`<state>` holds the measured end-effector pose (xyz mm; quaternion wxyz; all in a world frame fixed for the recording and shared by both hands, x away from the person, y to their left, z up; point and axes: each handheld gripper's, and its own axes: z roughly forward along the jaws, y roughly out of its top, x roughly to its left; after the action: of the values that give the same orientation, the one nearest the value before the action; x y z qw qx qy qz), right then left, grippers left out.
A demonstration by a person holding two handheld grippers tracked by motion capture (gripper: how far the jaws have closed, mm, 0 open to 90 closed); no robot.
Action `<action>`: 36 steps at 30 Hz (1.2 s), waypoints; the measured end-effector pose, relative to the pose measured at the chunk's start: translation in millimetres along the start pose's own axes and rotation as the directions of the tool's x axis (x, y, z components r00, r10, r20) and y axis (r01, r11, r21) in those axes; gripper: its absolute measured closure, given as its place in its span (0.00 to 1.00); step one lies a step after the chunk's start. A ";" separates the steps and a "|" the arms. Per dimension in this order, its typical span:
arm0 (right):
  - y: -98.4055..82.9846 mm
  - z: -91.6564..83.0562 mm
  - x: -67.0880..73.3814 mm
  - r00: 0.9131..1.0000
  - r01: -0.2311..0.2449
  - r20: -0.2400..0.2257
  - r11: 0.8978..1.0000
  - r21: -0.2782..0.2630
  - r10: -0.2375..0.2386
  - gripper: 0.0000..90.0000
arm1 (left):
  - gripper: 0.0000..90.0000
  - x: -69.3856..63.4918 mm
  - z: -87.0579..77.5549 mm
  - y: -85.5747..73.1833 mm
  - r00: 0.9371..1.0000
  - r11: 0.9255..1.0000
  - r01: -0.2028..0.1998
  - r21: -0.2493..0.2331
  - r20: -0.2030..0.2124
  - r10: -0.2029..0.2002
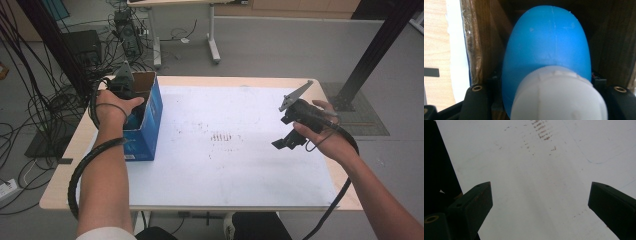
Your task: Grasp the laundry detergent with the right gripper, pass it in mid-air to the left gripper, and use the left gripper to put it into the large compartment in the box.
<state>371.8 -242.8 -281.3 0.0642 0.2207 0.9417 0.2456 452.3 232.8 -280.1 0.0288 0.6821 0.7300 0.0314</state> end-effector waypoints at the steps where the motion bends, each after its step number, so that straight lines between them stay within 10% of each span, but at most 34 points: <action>1: -0.3 -0.2 -0.2 1.000 0.000 0.001 1.000 0.000 0.000 0.06 | 0.41 -0.2 0.0 0.0 1.000 1.000 0.000 0.000 0.000 0.000; 36: 3.1 -0.5 0.6 1.000 0.012 0.004 1.000 0.006 -0.012 0.06 | 0.41 -0.5 -0.1 0.2 1.000 1.000 0.000 0.000 -0.001 0.000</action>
<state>372.3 -240.3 -279.3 0.0667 0.2158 0.9436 0.2421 452.5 232.3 -280.0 0.0284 0.6821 0.7300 0.0319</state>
